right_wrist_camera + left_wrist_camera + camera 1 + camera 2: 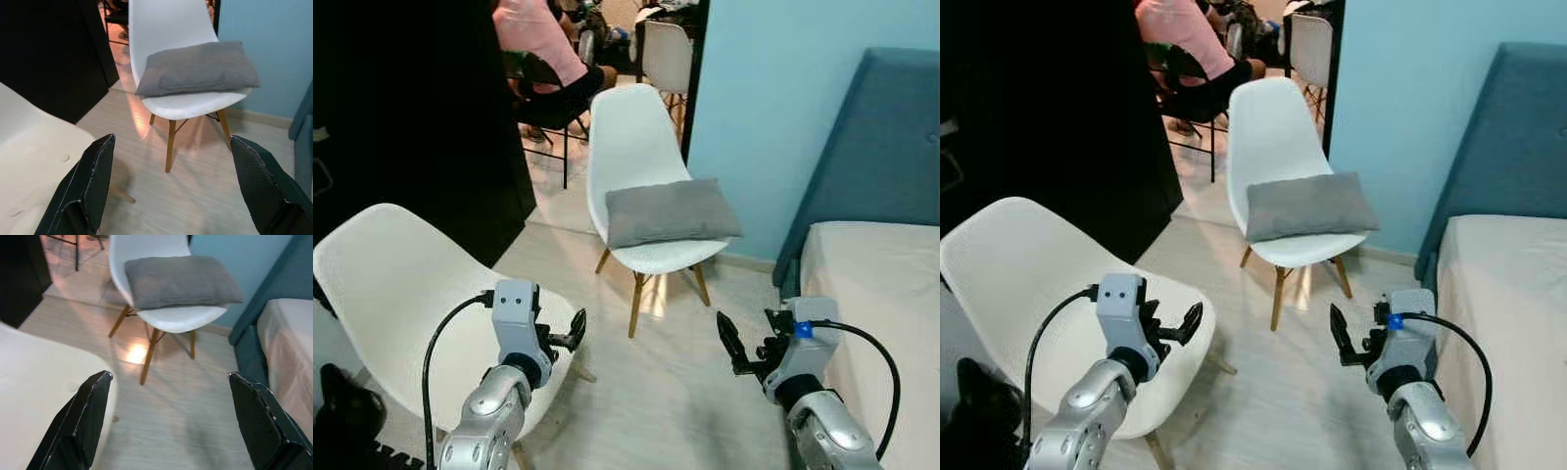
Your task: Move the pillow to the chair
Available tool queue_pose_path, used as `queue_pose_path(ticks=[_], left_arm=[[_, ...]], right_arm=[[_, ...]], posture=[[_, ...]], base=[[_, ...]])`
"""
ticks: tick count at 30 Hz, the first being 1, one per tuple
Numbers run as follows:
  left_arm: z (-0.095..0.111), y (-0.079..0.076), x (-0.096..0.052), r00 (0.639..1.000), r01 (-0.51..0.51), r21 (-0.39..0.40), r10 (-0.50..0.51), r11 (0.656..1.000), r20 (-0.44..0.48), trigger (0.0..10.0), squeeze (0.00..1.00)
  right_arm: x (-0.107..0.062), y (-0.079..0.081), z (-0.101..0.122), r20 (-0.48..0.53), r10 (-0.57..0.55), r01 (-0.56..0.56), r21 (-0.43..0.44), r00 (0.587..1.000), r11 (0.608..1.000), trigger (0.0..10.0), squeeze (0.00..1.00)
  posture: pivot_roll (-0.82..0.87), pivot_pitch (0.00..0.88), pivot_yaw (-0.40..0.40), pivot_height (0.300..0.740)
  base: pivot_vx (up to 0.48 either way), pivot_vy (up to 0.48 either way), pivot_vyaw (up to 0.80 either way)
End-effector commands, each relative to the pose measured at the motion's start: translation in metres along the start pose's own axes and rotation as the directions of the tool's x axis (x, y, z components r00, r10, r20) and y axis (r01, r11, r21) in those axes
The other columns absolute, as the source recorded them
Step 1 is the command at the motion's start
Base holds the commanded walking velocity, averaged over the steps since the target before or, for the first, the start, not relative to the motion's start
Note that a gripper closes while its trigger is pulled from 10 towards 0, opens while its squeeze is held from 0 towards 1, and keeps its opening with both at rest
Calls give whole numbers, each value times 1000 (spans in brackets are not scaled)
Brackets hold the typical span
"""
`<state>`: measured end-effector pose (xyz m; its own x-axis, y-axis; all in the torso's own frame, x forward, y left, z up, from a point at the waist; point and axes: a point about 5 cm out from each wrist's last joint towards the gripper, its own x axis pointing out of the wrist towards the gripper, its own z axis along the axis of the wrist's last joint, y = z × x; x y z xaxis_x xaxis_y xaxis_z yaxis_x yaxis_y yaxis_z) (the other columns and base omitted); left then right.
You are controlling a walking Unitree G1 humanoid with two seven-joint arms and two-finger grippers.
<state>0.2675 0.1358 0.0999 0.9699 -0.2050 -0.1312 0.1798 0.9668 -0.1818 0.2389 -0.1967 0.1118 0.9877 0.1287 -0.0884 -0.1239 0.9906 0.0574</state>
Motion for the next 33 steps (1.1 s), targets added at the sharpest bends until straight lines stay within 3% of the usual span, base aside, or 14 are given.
queue_pose_path(ticks=[1, 33], left_arm=[[-4, 2, -2, 1000, -8, -5, 8, 1000, -12, 10000, 0], [-5, 3, -4, 1000, -22, 22, 22, 1000, -21, 10000, 0]], right_arm=[[0, 3, -3, -2, 13, -13, 15, 1000, 1000, 10000, 0], [-1, 3, -4, 5, 25, -25, 21, 1000, 999, 10000, 0]], posture=[[-63, 1, 3, 735], [-63, 0, 7, 735]], base=[[0, 0, 788], [0, 0, 787]])
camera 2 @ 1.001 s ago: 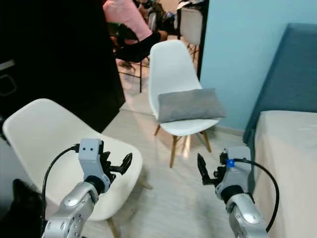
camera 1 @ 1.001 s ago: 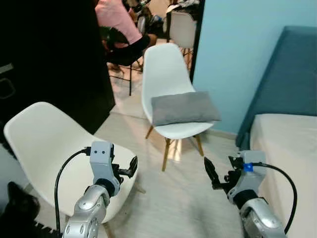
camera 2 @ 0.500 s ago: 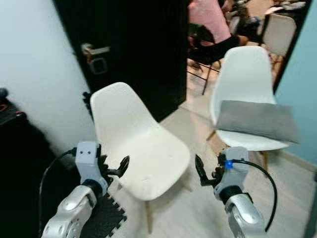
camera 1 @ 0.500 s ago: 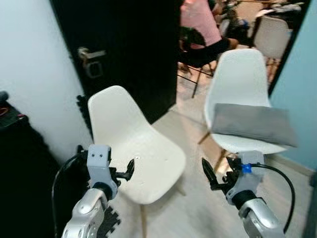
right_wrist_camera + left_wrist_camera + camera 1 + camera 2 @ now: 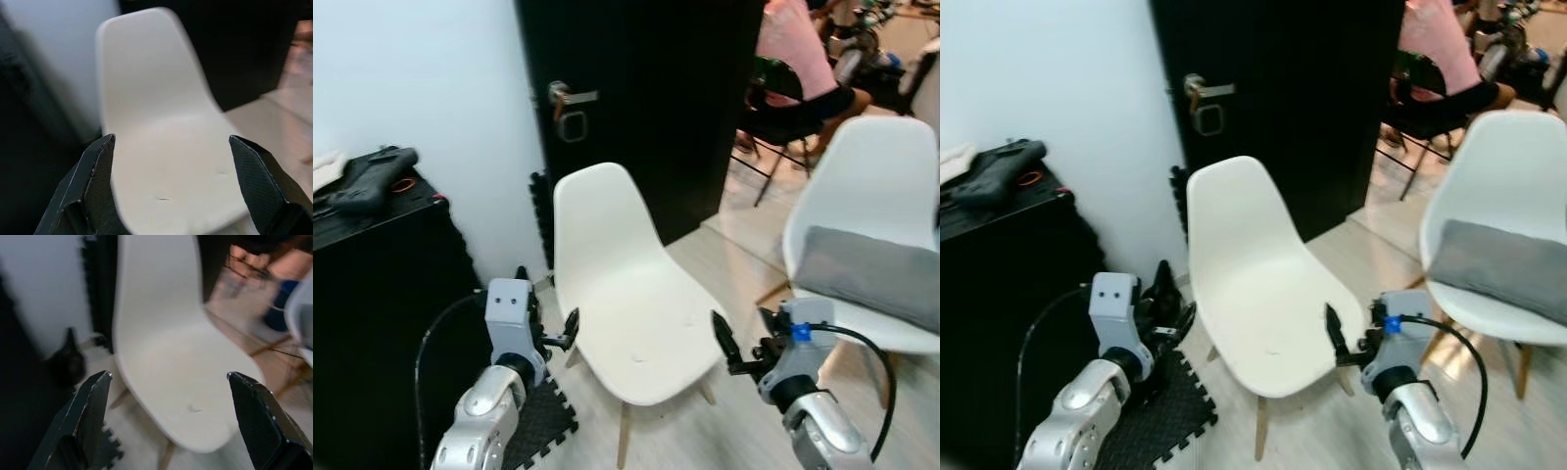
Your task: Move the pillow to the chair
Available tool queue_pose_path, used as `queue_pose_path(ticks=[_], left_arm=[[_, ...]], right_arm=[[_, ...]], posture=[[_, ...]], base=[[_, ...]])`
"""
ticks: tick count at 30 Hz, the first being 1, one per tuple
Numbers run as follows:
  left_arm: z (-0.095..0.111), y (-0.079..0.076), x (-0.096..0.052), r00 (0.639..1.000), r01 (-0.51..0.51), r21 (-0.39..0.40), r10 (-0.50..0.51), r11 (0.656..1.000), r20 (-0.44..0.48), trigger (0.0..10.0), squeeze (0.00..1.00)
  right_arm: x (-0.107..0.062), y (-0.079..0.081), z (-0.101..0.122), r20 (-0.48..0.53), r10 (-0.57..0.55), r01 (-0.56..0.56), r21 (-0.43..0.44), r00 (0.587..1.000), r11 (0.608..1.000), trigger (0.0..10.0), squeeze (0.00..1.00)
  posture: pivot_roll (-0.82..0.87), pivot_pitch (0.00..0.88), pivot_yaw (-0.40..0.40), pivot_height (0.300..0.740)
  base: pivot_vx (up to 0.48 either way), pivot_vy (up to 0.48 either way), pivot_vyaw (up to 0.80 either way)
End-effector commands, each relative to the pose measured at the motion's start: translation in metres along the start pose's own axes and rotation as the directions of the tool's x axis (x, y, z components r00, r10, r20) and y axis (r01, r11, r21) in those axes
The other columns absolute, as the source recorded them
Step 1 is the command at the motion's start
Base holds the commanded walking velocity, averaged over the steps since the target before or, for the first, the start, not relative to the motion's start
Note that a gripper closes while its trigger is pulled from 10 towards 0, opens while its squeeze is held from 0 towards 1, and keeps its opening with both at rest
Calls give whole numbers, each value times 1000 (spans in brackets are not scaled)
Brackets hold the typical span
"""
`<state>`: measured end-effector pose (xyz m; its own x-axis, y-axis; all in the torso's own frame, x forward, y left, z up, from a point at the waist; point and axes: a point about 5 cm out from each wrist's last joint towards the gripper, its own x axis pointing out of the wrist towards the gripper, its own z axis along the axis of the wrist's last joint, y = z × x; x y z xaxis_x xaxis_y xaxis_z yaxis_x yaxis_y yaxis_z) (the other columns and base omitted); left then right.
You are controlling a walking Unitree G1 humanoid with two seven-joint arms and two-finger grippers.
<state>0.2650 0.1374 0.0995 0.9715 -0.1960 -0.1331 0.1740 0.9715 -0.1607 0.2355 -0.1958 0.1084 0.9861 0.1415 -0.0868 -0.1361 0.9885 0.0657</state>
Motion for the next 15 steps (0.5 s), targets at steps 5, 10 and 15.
queue_pose_path(ticks=[5, 10, 15], left_arm=[[-4, 2, -1, 1000, -14, 3, 14, 1000, -20, 10000, 0], [-4, 2, -1, 1000, -13, 4, 13, 1000, -22, 10000, 0], [-4, 3, -2, 1000, -13, 4, 13, 1000, -22, 10000, 0]], right_arm=[[2, 2, -1, 5, 13, -13, 14, 1000, 1000, 10000, 0], [2, 2, 0, 6, 15, -15, 16, 1000, 1000, 10000, 0], [2, 3, 0, 7, 16, -16, 17, 1000, 1000, 10000, 0]], posture=[[-63, 0, 6, 735], [-63, 0, 8, 735], [-63, 0, 8, 735]], base=[[0, 0, 781], [0, 0, 783], [0, 0, 781]])
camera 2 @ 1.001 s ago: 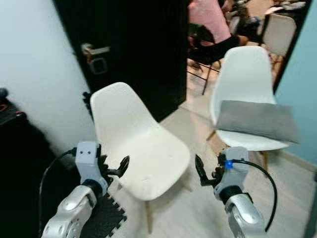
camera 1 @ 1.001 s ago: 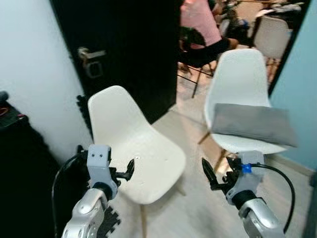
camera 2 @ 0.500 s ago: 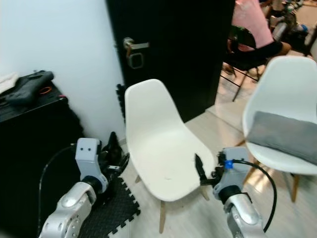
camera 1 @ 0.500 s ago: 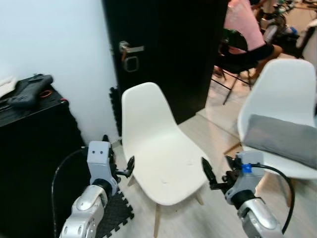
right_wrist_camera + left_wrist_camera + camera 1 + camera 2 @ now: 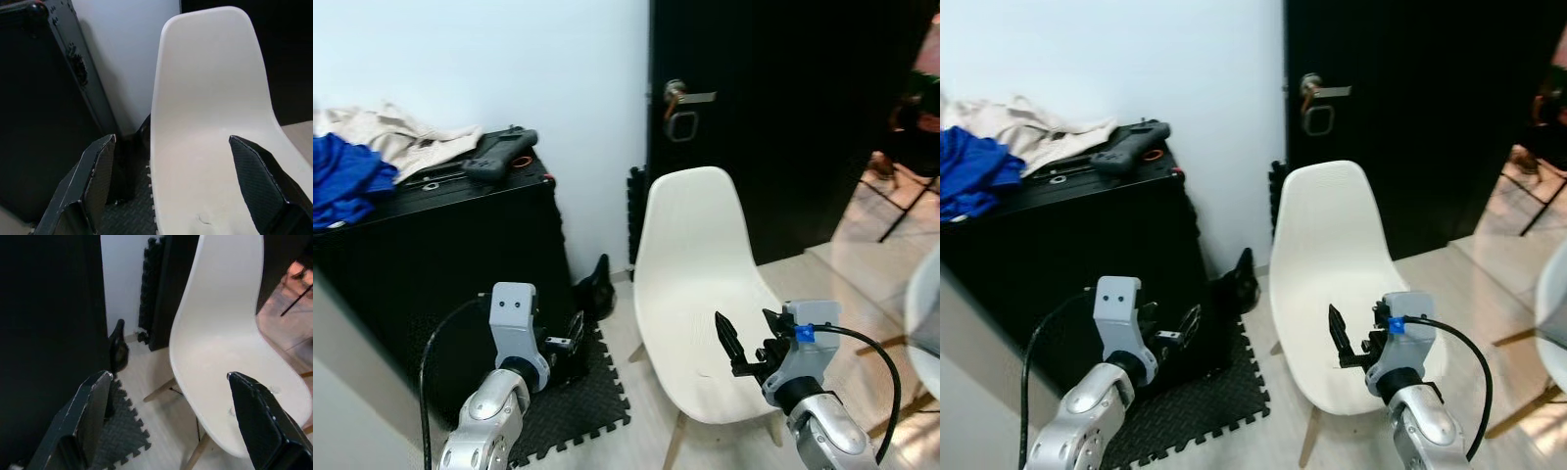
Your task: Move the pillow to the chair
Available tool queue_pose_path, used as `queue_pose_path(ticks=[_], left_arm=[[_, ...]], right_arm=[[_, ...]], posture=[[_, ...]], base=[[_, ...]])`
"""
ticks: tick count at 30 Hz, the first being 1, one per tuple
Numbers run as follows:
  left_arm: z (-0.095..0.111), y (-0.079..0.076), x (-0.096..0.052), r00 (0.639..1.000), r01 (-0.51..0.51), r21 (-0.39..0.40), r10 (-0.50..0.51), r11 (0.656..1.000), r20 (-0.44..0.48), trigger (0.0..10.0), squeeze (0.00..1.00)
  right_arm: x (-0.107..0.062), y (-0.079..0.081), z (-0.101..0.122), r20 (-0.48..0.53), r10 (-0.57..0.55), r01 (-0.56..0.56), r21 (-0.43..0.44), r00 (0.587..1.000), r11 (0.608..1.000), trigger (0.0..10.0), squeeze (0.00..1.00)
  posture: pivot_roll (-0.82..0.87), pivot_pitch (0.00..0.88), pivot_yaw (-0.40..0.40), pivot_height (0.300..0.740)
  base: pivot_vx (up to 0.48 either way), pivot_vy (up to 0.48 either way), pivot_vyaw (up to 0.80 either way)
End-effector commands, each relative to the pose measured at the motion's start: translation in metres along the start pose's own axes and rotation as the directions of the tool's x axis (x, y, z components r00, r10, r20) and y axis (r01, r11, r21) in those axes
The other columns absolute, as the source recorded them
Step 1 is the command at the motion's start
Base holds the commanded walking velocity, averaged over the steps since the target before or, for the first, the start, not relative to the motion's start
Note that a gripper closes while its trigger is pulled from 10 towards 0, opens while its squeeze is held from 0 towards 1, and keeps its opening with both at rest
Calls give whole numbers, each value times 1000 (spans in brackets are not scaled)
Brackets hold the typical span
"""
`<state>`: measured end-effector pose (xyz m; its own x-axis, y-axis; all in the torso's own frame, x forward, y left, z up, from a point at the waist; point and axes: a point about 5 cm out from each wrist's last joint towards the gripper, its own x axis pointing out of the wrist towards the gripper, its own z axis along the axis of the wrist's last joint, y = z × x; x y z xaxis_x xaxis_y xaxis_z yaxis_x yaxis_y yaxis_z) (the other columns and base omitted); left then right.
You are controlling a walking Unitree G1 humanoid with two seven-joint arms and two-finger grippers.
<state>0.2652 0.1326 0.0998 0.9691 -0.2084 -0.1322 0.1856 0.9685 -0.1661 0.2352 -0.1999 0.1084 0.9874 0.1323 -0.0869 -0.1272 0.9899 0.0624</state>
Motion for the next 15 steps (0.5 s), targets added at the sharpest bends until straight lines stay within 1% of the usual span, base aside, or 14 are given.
queue_pose_path(ticks=[1, 15], left_arm=[[-3, 7, -3, 999, -25, 8, 25, 1000, -21, 10000, 0], [-2, 8, -2, 999, -26, 10, 26, 1000, -21, 10000, 0]], right_arm=[[3, 6, 0, 7, 26, -27, 21, 1000, 999, 10000, 0], [3, 7, 0, 11, 32, -32, 26, 999, 999, 10000, 0]], posture=[[-62, 0, 8, 735], [-61, 0, 11, 735]], base=[[0, 0, 788], [0, 0, 787]])
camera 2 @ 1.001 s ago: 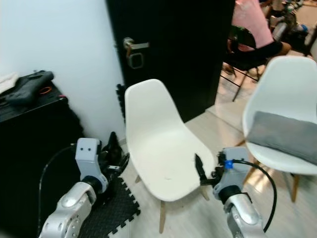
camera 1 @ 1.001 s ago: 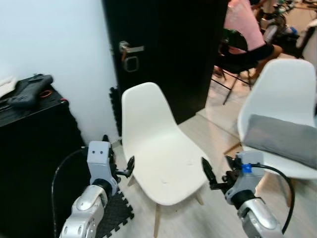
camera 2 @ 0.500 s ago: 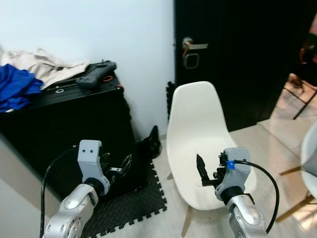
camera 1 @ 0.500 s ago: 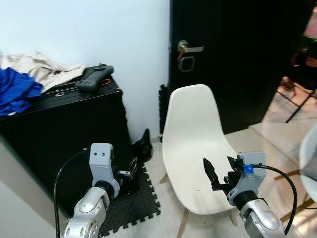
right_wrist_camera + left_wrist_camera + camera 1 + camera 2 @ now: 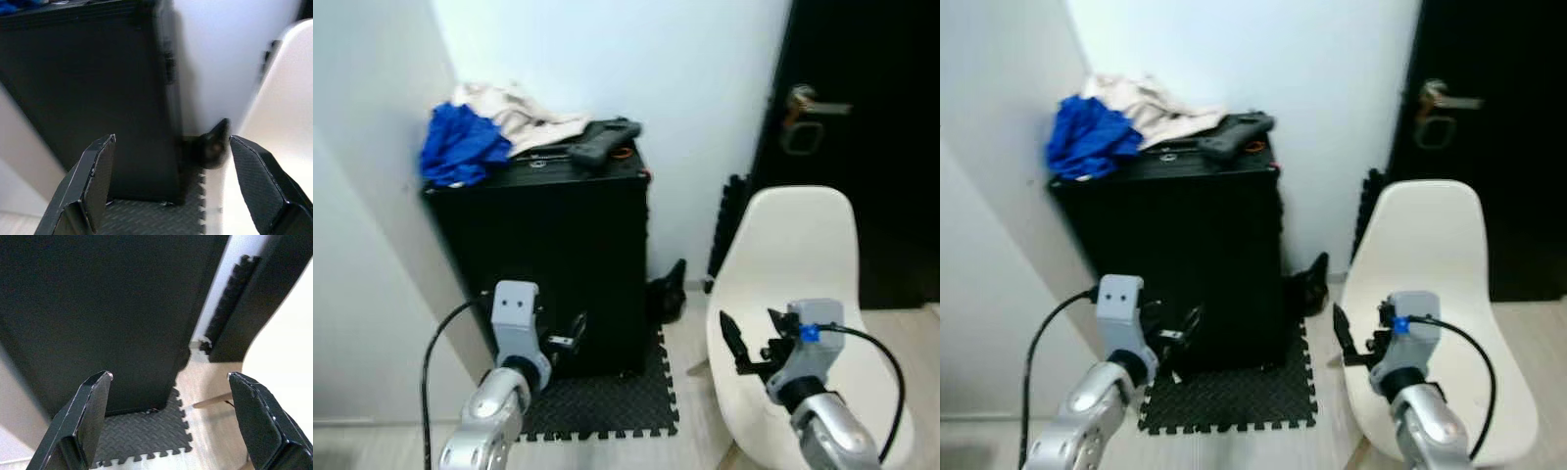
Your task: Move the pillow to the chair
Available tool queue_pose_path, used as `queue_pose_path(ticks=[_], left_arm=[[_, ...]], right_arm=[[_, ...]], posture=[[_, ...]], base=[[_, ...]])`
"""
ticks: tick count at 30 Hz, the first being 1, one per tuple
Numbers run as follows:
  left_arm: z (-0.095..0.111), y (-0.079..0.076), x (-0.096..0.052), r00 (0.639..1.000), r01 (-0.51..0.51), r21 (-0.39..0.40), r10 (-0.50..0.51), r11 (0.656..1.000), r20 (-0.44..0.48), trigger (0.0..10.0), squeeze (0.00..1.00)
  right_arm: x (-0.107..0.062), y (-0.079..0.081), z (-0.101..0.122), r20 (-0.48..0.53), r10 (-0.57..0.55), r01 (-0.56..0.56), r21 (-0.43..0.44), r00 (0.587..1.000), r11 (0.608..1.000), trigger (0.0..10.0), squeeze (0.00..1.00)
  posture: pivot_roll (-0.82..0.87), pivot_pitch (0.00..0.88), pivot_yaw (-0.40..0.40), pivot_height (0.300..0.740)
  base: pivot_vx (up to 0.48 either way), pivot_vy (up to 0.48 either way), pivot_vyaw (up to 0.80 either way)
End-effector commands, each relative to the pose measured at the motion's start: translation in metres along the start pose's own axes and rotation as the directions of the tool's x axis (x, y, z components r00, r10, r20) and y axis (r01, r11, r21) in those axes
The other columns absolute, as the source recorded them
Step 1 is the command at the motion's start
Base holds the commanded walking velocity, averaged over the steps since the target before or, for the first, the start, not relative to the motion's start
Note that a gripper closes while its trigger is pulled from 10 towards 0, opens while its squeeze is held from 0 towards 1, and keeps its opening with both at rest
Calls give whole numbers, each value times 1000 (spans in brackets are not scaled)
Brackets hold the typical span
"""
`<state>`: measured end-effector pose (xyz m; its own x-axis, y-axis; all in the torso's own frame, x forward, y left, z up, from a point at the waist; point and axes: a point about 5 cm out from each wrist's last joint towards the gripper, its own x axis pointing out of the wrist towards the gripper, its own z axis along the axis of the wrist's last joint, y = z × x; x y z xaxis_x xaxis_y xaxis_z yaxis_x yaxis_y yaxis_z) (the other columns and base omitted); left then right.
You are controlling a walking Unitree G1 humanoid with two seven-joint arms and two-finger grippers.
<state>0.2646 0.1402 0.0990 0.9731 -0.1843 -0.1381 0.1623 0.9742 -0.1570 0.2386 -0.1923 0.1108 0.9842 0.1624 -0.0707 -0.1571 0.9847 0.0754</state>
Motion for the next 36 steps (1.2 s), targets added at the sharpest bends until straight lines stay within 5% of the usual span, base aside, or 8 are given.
queue_pose_path(ticks=[1, 36], left_arm=[[-3, 1, 0, 1000, -1, 5, 1, 1000, -19, 10000, 0], [-2, -3, -1, 999, 38, 17, -38, 999, -11, 10000, 0]], right_arm=[[-1, 0, -2, -3, 1, -1, 16, 1000, 1000, 10000, 0], [-2, 0, -4, -2, 8, -8, 20, 1000, 1000, 10000, 0]], posture=[[-61, 1, 11, 735], [-64, 0, 13, 735]], base=[[0, 0, 788], [0, 0, 781]])
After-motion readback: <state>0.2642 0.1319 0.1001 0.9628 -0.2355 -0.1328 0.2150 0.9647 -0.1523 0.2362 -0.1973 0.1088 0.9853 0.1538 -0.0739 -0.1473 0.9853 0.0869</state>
